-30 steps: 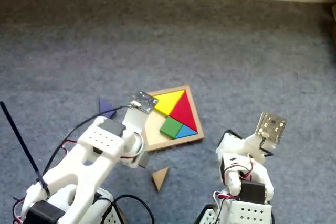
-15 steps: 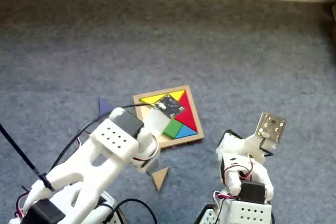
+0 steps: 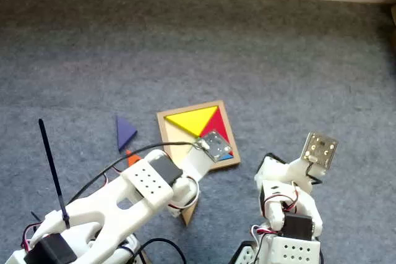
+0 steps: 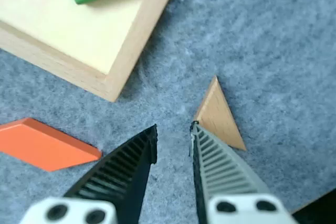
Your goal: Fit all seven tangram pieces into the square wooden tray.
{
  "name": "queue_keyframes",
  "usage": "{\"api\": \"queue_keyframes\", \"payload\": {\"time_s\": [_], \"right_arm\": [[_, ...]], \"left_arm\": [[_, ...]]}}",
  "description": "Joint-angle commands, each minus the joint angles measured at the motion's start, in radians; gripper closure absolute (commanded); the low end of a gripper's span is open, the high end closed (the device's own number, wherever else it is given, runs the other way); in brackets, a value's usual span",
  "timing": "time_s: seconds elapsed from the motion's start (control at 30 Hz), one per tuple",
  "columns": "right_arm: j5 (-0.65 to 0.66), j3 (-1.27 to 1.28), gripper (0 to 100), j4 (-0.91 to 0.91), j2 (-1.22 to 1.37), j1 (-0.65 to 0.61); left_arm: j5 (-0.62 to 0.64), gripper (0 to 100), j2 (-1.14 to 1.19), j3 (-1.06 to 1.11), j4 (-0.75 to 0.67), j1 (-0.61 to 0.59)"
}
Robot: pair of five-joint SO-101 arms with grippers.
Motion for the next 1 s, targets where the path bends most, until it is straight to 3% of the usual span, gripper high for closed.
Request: {"api": "queue_keyframes", "payload": {"time_s": [0.0,0.1,0.43,0.67,0.83,0.97], "right_arm": [[0.009,0.099,99.4,-0.021,-0.01,0.012],[0.009,0.099,99.4,-0.021,-0.01,0.012],[0.009,0.099,99.4,-0.021,-0.01,0.012],[0.009,0.099,99.4,-0.021,-0.01,0.012],[0.009,0.099,99.4,-0.021,-0.01,0.012],[0.009,0.099,99.4,-0.021,-0.01,0.012]], "left_arm": [[0.009,88,-0.018,-0.111,0.089,0.054],[0.008,88,-0.016,-0.133,0.101,0.093],[0.029,89,-0.016,0.01,-0.066,0.127],[0.486,89,-0.016,-0.044,-0.087,0.059],[0.6,89,-0.016,-0.025,-0.087,0.058],[0.614,88,-0.016,-0.024,-0.086,0.058]]}}
